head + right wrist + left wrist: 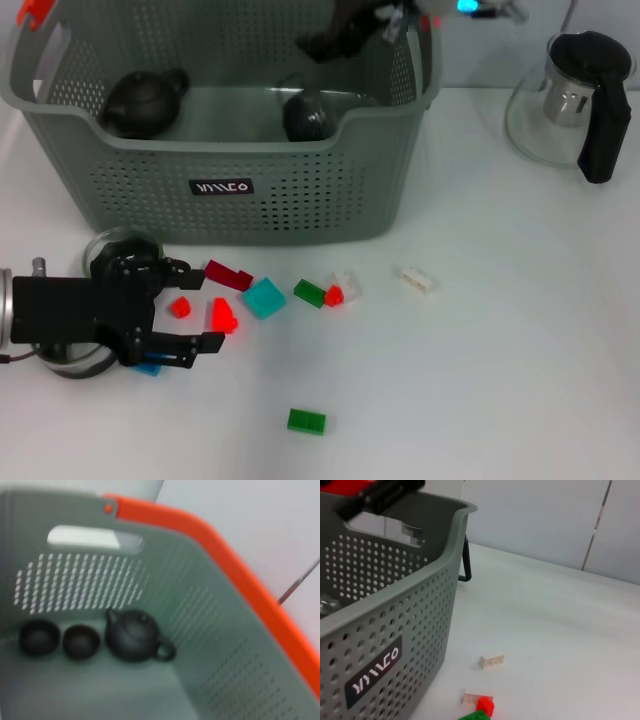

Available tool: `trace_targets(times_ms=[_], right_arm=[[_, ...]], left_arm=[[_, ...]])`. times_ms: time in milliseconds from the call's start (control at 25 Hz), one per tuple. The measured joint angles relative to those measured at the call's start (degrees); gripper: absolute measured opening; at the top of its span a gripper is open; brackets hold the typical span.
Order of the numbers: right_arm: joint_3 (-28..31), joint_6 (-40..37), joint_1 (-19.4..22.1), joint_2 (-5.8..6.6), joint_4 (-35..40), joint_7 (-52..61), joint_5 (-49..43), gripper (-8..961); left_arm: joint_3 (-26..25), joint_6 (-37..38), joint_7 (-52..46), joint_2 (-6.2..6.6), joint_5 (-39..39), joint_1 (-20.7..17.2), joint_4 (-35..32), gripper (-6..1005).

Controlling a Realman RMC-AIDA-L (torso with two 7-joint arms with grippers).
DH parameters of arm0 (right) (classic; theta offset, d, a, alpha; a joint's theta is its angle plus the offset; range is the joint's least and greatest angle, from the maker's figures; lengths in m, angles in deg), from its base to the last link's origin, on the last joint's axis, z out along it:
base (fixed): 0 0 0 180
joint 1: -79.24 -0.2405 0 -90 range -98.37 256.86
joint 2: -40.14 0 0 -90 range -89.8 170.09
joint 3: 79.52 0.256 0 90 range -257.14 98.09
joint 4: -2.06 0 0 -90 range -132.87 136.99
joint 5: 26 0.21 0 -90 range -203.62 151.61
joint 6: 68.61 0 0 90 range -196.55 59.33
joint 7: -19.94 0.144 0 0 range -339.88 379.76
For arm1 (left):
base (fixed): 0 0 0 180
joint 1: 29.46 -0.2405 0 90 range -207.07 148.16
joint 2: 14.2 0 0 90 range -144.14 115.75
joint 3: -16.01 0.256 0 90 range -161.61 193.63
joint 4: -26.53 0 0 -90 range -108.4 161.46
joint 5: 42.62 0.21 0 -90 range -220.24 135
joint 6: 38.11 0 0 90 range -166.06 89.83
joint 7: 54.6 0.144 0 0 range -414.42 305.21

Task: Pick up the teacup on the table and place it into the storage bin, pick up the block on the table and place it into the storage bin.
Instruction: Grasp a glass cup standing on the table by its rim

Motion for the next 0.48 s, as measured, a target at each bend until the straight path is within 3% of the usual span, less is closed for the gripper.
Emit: trace_targets(times_ms=[80,280,480], right_arm=[[0.0,-1.7,1.5,-0.07,4.6,1.1,0.1,552],[-0.8,-6.3,7.0,-0.30,16.7,2.4,3.8,786],[-6.1,-8.7,16.8,-0.28,29.3,1.8,13.6,939]], left_arm=[[0.0,0.0,-0.3,0.04,0.0,0.0,-0.1,875],[-0.1,0.0,-0.5,0.07,-0.1,0.0,-0.2,875],[-1.1,0.6,-0.5,0.20,-0.1,0.1,-0.3,875]])
